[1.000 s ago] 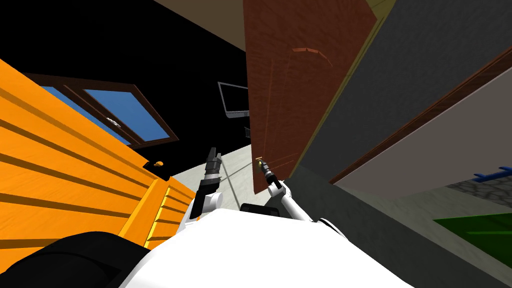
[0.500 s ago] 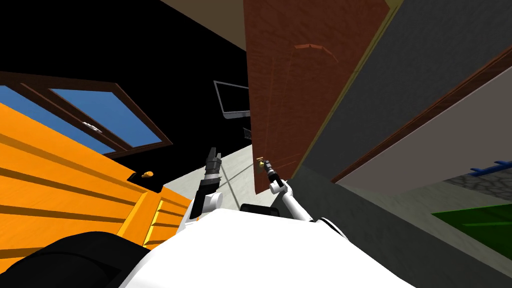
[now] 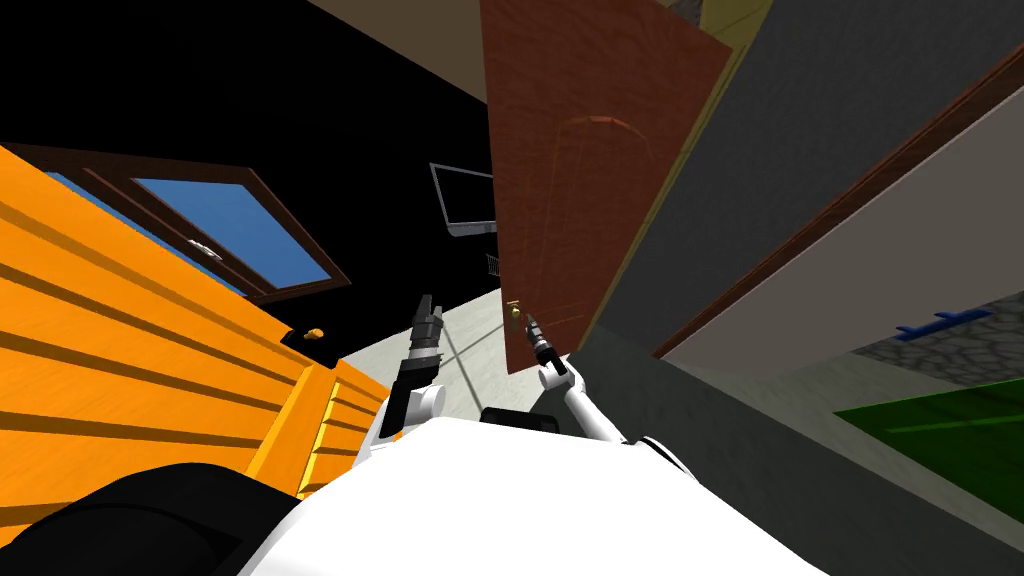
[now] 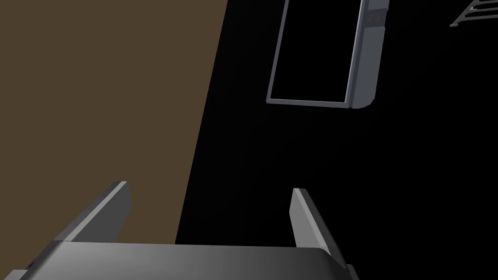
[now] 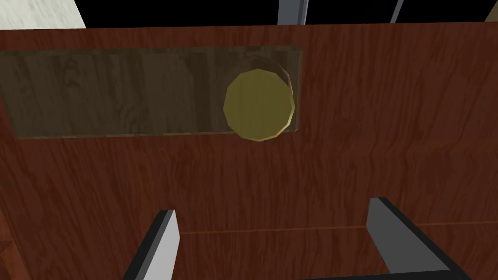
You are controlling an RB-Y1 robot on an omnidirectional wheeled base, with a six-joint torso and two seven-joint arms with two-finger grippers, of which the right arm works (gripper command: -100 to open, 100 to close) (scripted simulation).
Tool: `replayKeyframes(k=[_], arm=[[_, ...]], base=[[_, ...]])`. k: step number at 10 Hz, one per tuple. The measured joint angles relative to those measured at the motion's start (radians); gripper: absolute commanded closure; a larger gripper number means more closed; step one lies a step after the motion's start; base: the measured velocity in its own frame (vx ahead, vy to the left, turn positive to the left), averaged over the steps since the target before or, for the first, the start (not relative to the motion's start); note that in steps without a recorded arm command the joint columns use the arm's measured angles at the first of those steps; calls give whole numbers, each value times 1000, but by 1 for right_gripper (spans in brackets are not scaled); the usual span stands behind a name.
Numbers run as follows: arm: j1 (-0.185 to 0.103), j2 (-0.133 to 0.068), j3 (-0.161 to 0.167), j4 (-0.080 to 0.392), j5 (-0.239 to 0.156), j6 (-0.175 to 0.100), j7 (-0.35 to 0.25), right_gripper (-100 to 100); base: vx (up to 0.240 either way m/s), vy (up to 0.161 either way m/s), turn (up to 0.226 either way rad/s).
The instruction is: Push the door open
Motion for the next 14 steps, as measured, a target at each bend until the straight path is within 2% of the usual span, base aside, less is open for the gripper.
replayKeyframes(k=[4,9,14], arm=[[12,11,22,-19,-4,5,-6,-100],[9,4,12,-11,-2,1,-3,-100],[1,15,-3,9,0,-11,0,-100]], base=[[-187,-62,-6],[158,79,25],[205,104,26]])
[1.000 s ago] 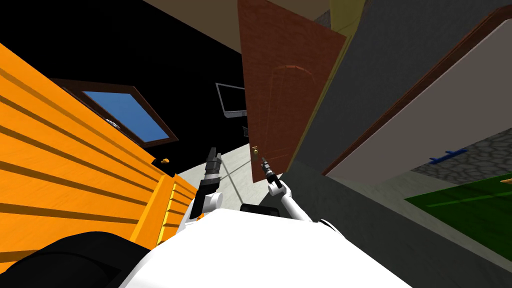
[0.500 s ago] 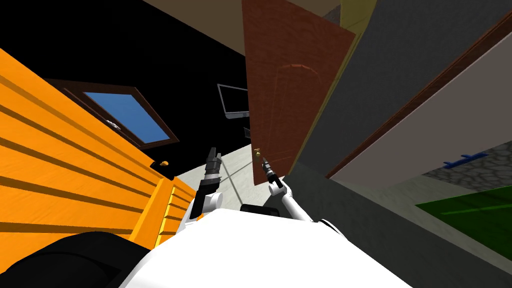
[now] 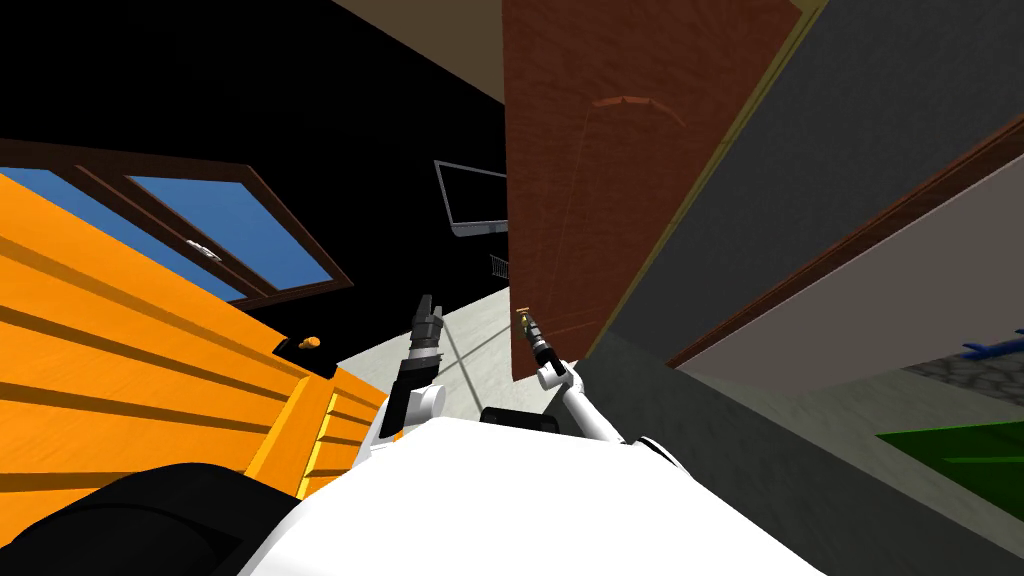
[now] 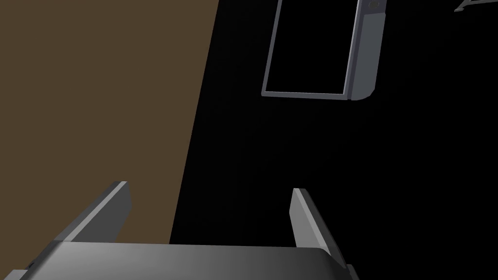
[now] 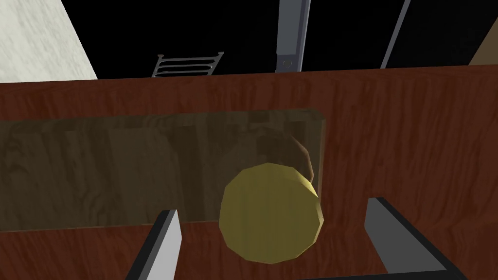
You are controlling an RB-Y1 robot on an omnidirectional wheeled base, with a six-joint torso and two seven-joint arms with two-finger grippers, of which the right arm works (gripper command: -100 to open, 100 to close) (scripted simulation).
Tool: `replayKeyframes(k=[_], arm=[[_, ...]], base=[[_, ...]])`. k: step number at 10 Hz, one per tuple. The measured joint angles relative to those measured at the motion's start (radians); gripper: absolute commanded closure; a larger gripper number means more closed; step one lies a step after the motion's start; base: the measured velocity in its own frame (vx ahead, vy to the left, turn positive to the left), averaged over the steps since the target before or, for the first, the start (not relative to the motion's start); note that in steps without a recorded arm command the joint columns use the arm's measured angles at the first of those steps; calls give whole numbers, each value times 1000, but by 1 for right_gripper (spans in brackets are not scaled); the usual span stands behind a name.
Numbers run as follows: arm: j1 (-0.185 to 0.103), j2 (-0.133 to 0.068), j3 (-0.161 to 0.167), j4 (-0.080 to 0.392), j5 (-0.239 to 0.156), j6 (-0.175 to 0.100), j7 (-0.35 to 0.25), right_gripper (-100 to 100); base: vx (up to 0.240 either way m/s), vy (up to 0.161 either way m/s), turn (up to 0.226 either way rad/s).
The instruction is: Push the door open
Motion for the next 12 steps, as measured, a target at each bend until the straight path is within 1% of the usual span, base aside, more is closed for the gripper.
replayKeyframes(k=[1,2,7,8,9,10,12], arm=[[0,5,-3,0,0,-1,1,-100],[-1,6,-3,0,1,-1,1,100],[2,4,-2,2,1,1,1,100],[2,4,-2,2,1,1,1,100],[13,1,-6,-3,1,6,3,100],[15,-1,-13,-2,1,10,6,100],[4,-5,-31,17,-1,3,8,100]], base=[[91,33,2],[-12,-3,-6],[-18,-7,1],[84,64,-33],[109,105,-54],[95,116,-54],[132,129,-49]])
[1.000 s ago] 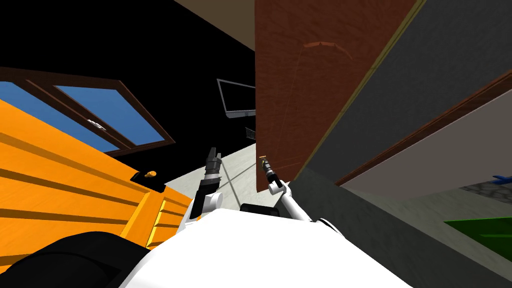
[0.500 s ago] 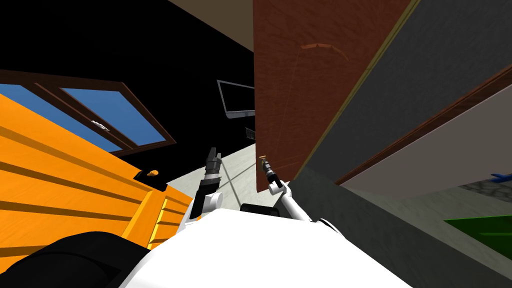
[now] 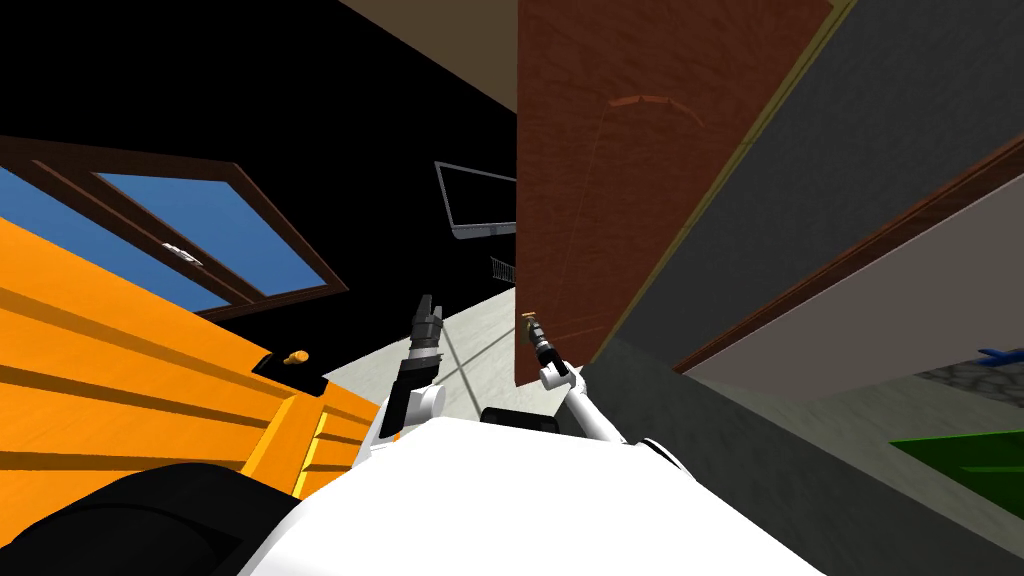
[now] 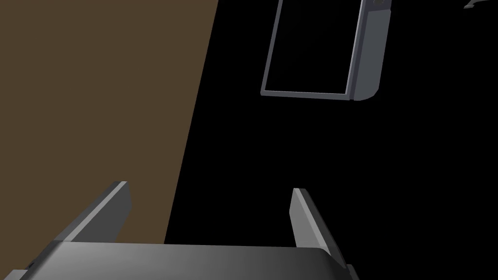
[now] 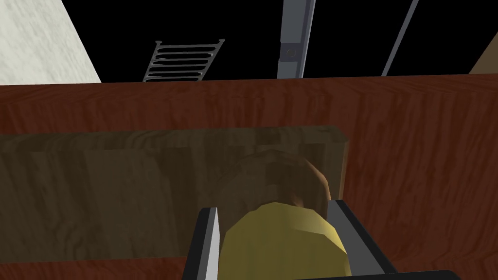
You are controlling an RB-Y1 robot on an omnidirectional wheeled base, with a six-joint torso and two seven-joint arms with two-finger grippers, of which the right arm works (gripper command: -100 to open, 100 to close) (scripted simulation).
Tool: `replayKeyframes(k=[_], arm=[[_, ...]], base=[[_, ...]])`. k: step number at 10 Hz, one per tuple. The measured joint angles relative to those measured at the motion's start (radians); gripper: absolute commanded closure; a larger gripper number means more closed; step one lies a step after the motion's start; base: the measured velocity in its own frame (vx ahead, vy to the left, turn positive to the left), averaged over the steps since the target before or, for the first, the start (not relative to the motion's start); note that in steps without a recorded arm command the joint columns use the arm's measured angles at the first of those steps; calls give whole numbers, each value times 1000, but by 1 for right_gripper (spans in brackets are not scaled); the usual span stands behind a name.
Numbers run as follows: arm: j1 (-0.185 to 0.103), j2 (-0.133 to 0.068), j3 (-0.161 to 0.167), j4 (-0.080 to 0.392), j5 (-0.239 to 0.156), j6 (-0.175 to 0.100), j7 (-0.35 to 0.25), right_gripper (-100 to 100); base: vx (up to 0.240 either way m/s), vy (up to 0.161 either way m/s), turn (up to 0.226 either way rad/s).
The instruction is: Push the door open
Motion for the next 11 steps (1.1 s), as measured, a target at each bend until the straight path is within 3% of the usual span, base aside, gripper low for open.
replayKeyframes(k=[3,5,7,11], arm=[[-5,-4,-33,2,0,1,10,100],[-32,-7,-57,40,-4,-12,10,100],[-6,-15,-78,-5,-3,9,18,100],[-32,-19,-125,50,-7,-16,23,100]], base=[[153,140,-57],[141,140,-62],[116,107,-51],[115,121,-67]])
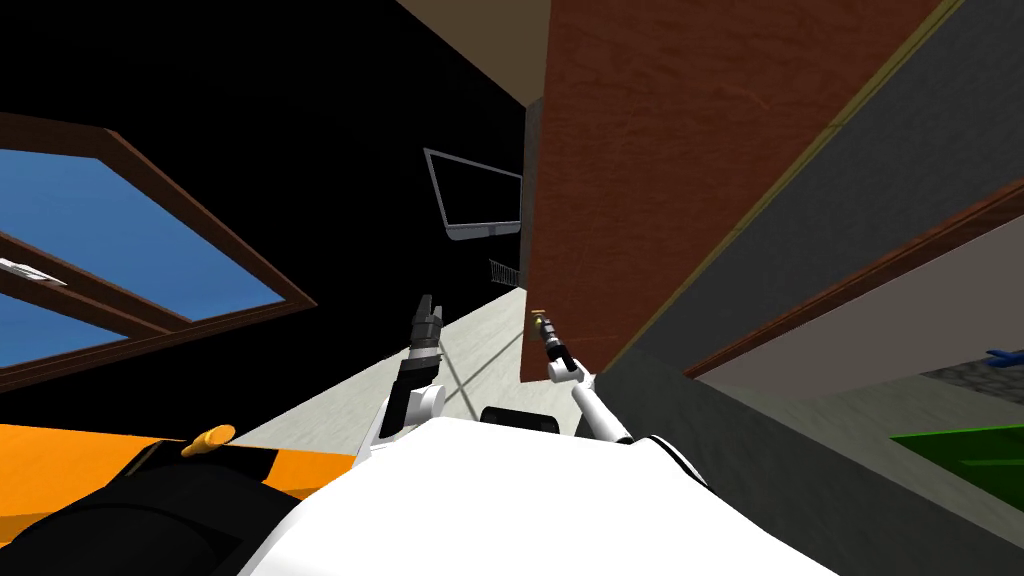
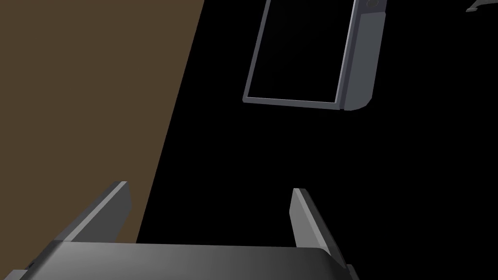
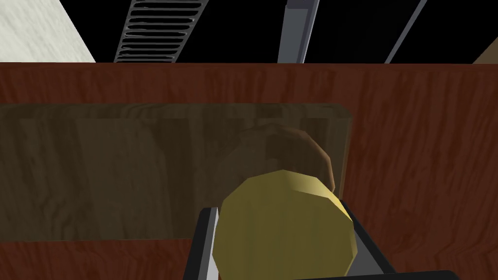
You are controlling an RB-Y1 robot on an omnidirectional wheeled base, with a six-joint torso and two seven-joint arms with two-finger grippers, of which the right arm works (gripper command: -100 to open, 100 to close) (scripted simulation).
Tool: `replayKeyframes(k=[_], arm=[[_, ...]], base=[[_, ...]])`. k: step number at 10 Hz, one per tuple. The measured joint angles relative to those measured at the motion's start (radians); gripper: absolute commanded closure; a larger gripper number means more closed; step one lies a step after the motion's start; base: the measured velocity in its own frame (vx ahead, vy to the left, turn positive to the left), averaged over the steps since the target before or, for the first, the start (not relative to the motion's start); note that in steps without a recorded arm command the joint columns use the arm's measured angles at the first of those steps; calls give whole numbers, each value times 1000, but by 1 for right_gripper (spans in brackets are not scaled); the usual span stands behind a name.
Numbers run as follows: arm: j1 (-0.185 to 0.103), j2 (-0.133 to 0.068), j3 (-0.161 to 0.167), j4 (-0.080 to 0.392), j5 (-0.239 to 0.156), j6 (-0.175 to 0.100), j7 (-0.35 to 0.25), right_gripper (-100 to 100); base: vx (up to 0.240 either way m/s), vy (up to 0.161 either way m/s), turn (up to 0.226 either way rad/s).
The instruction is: Push the door open
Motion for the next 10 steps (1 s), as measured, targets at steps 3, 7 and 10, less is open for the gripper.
replayKeyframes(k=[3,7,10], arm=[[-3,-2,-40,4,-2,2,10,100],[-12,0,-92,16,-5,-3,24,-100],[7,15,-76,-17,-2,12,30,-100]], base=[[121,141,-98],[24,85,-83],[-234,-31,-77]])
